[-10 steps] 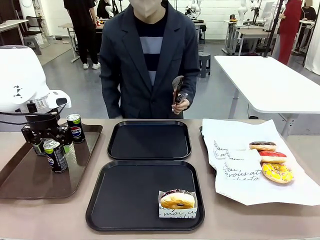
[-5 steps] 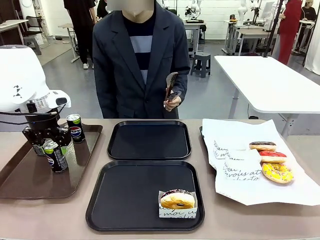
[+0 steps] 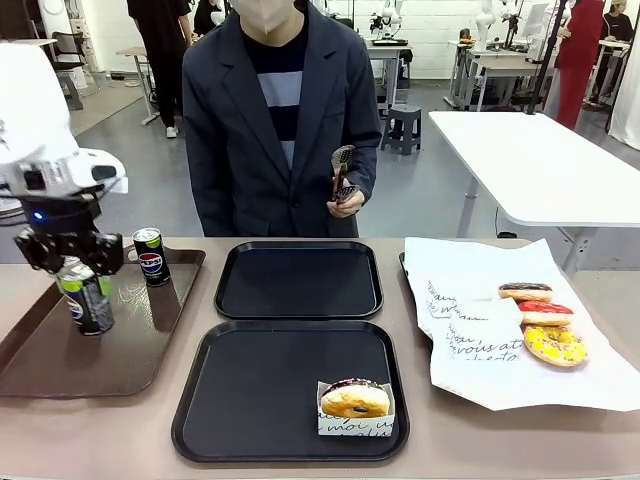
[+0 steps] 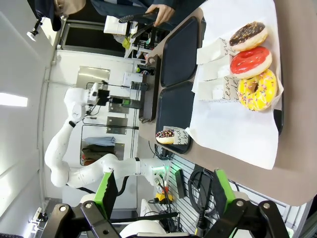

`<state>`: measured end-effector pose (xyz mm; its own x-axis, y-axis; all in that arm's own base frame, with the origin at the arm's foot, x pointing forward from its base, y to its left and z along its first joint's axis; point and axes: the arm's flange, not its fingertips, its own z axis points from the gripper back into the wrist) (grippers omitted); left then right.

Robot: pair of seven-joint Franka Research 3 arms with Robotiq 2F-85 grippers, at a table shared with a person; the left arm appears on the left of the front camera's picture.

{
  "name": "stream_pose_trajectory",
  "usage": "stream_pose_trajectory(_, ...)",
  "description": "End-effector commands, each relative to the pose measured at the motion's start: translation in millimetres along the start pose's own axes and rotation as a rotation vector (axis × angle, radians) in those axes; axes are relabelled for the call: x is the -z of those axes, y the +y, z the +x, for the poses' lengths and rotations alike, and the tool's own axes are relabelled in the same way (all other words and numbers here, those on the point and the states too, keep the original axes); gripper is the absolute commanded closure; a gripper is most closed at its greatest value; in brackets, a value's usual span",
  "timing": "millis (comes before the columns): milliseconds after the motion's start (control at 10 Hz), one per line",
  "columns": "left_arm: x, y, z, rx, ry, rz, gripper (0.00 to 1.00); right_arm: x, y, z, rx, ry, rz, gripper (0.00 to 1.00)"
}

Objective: Set up donuts and drinks on trays.
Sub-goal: Pick up one Pepsi coke and place it on the Flat Tray.

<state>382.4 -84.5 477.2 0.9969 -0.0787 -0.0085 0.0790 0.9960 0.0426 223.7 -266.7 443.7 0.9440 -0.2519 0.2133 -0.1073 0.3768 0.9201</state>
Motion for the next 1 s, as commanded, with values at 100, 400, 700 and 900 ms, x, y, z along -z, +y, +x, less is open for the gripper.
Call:
stream_pose_trajectory(100, -72, 3, -62, 0.09, -0.052, -0.014, 0.95, -2, 0, 1, -0.017, -0.013, 0.024, 0.0)
stream_pose_trajectory(400, -59, -2, -49, 0.047, -0.025, 0.013, 0.95, -2, 0, 1, -0.017, -0.013, 0.024, 0.0)
stream_pose_trajectory(700, -59, -2, -49, 0.047, -0.025, 0.013, 0.95, -2, 0, 1, -0.017, -0.013, 0.024, 0.0)
stream_pose_trajectory(900, -48, -11, -53, 0.146, -0.071, -0.019, 0.42, -2, 0, 1, -0.017, -0.013, 0.024, 0.0)
